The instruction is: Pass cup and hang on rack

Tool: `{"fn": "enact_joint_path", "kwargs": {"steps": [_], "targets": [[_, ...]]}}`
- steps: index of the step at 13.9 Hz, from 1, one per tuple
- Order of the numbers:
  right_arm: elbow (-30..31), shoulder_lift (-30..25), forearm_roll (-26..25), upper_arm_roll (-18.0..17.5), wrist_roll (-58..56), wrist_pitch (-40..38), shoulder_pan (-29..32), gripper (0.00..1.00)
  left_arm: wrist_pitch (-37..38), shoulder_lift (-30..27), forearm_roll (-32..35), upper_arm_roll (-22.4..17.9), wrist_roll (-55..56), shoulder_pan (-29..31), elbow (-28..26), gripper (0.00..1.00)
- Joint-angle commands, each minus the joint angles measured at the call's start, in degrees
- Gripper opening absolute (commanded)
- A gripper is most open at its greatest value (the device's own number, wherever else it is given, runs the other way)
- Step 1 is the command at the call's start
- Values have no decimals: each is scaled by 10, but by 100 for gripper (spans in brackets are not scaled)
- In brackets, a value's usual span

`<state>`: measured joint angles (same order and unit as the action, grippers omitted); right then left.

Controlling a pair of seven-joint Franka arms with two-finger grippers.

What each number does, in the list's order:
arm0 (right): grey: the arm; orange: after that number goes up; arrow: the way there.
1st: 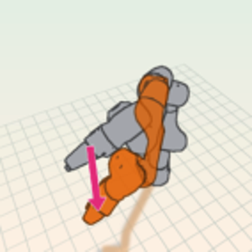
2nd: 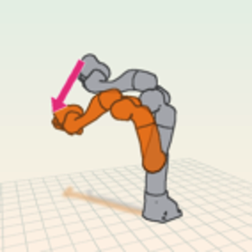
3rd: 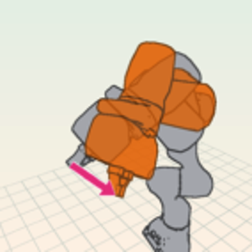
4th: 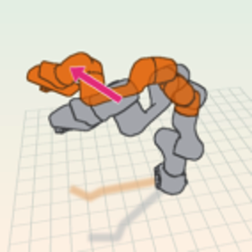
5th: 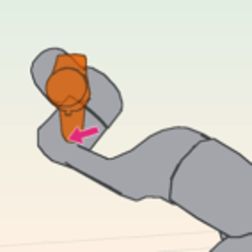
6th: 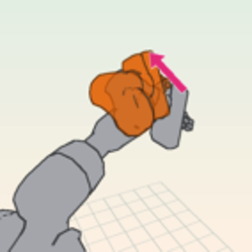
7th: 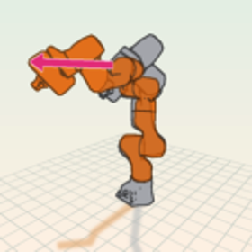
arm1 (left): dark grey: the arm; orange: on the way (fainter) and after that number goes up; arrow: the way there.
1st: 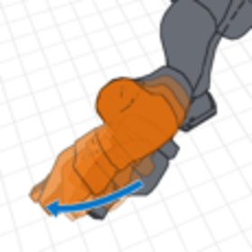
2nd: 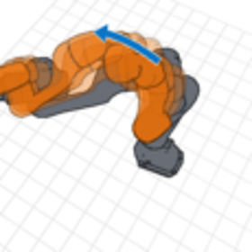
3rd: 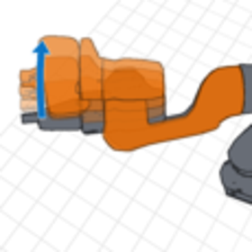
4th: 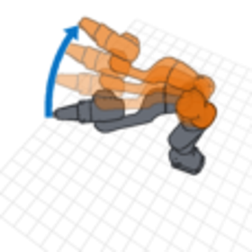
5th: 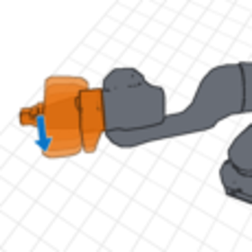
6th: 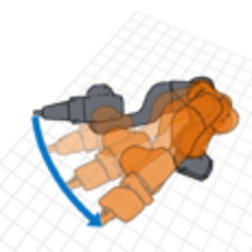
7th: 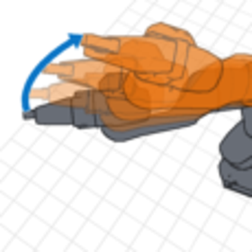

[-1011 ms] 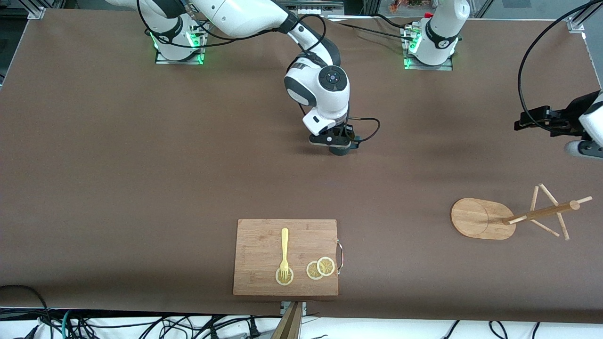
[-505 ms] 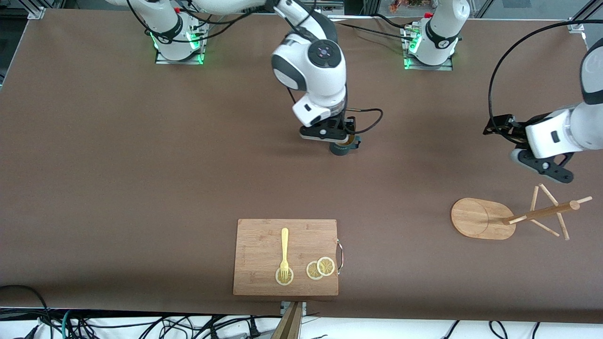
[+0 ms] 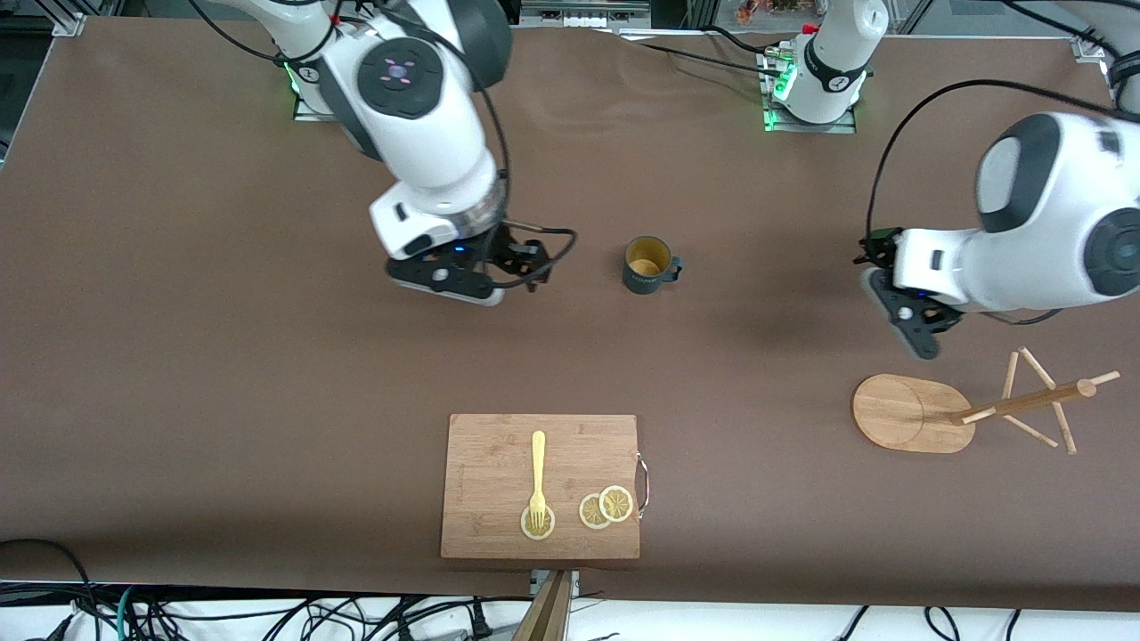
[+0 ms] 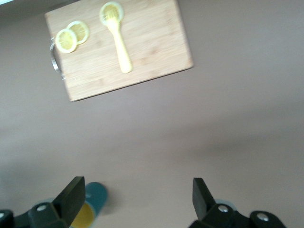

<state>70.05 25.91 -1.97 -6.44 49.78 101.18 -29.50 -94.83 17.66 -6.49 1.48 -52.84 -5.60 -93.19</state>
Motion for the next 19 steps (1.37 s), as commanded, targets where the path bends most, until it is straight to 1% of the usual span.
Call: {"fn": "enact_joint_path", "kwargs": {"steps": [1, 2, 4, 6, 7, 8, 9, 11, 12, 13, 14, 16, 18, 19], "targets": [[24, -59, 37, 7, -106, -61, 54, 100, -78, -16, -48, 9, -87, 0, -74, 100], [25, -75, 48, 22, -135, -89, 67, 100, -109, -17, -69, 12, -120, 1, -97, 100], [47, -114, 48, 76, -216, -138, 68, 100, -170, -18, -112, 24, -194, 1, -145, 100], [105, -170, 49, 140, -329, -150, 71, 100, -232, -20, -155, 29, -276, 1, -194, 100], [139, -200, 49, 162, -385, -148, 79, 100, -262, -21, -184, 32, -315, 1, -220, 100], [167, -225, 48, 165, -422, -148, 111, 100, -289, -22, -210, 32, -353, 1, -244, 100], [179, -239, 47, 162, -449, -150, 137, 100, -309, -22, -238, 32, -389, 1, -268, 100], [186, -249, 45, 159, -493, -158, 174, 100, -321, -24, -302, 33, -458, 1, -306, 100], [186, -251, 43, 150, -496, -164, 191, 100, -329, -24, -336, 32, -487, 1, -322, 100], [187, -253, 41, 131, -496, -164, 209, 100, -333, -24, -368, 32, -519, 0, -337, 100], [191, -256, 40, 125, -494, -165, 215, 100, -332, -23, -381, 33, -533, -3, -342, 100], [192, -253, 39, 122, -484, -158, 214, 100, -333, -23, -384, 33, -539, -17, -357, 100], [224, -255, 39, 121, -468, -126, 210, 100, -338, -15, -403, 36, -590, -13, -365, 100], [245, -258, 39, 120, -464, -105, 209, 100, -338, -4, -437, 36, -620, -14, -365, 100]]}}
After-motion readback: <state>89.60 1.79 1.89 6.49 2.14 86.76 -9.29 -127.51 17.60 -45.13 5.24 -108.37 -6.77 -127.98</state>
